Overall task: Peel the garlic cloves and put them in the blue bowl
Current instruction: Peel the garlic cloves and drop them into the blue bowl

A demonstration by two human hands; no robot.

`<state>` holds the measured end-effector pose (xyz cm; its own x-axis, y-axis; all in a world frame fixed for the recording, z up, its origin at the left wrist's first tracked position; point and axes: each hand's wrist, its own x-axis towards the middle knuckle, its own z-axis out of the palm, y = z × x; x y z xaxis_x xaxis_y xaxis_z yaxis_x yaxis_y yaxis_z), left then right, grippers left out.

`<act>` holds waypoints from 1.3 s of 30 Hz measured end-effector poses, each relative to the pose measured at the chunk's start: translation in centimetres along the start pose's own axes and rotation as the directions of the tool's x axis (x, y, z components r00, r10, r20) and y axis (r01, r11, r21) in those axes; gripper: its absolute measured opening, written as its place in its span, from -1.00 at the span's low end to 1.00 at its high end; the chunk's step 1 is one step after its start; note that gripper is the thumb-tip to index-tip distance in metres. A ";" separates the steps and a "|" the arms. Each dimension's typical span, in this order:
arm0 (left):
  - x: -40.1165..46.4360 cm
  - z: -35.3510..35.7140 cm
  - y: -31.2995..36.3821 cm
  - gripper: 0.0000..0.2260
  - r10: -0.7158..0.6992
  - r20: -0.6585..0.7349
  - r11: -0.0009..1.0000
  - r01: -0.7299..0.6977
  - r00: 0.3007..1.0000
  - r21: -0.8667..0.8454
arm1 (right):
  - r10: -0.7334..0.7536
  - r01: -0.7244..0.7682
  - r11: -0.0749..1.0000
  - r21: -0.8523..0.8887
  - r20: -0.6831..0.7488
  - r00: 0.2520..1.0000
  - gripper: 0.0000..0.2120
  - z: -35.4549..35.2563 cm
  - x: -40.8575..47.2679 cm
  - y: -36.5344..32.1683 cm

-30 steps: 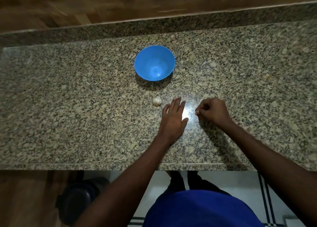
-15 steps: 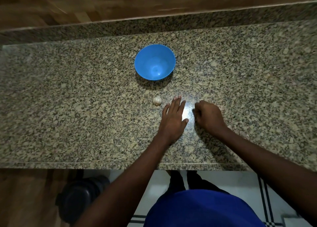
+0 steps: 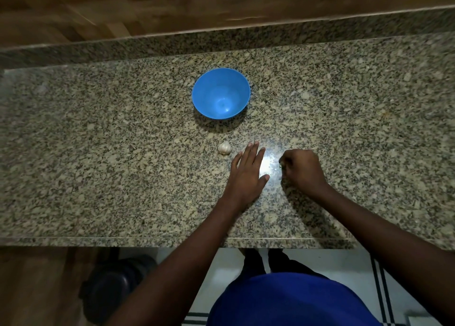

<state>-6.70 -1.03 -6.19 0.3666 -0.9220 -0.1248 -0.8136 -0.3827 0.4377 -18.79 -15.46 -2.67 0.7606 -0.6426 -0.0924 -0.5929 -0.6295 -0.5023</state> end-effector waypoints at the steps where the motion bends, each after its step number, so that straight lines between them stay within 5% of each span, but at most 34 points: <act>1: 0.0 0.0 0.0 -0.35 -0.001 -0.001 1.000 0.001 1.000 -0.002 | 0.005 -0.004 1.000 -0.007 0.012 1.000 -0.87 0.0 0.1 -0.1; 5: 0.1 -0.2 0.1 -0.35 -0.003 -0.003 1.000 0.003 1.000 -0.003 | 0.054 -0.054 0.998 -0.018 0.038 0.998 -0.88 0.0 0.9 -0.4; 12: 0.2 -0.4 0.4 -0.34 -0.014 -0.012 1.000 0.013 1.000 -0.014 | -0.112 0.107 0.980 -0.167 -0.020 0.994 -0.82 0.8 -0.9 -0.8; 16: 1.1 -1.7 1.8 -0.66 -0.123 -0.179 0.952 0.065 0.976 -0.300 | 0.123 -0.111 0.968 0.227 -0.041 0.992 -0.87 -0.8 0.1 -0.3; 17: 1.4 -2.4 2.7 -0.77 -0.218 -0.175 0.879 0.115 0.960 -0.462 | 0.206 -0.188 0.912 0.364 -0.012 0.978 -0.87 -1.3 0.1 -0.4; 20: 2.0 -4.4 5.2 -0.93 -0.420 0.109 0.455 0.313 0.901 -0.834 | 0.370 -0.340 0.707 0.620 0.085 0.925 -0.91 -2.2 -0.4 -1.4; 25: 2.7 -5.5 6.0 -0.90 -0.476 0.298 0.147 0.409 0.828 -0.901 | 0.384 -0.334 0.604 0.724 0.103 0.918 -0.94 -3.0 -1.1 -1.9; 30: 2.9 -6.3 5.4 -0.86 -0.406 0.250 0.219 0.359 0.879 -0.907 | 0.252 -0.319 0.658 0.682 0.200 0.947 -0.92 -4.2 -0.1 -1.4; 37: 3.2 -6.9 4.8 -0.92 -0.347 0.163 0.355 0.291 0.923 -0.889 | 0.269 -0.516 0.343 0.785 0.444 0.855 -0.90 -5.1 0.8 -1.0; 39: 3.6 -7.0 4.8 -0.93 -0.390 0.256 0.250 0.369 0.885 -0.895 | 0.289 -0.458 0.463 0.759 0.359 0.887 -0.94 -4.6 0.6 -1.0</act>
<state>-6.14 -5.81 1.66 0.5258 -0.6816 -0.5089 0.3361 -0.3831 0.8604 -18.98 -17.21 1.78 0.5989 -0.5950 -0.5360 -0.4222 0.3342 -0.8427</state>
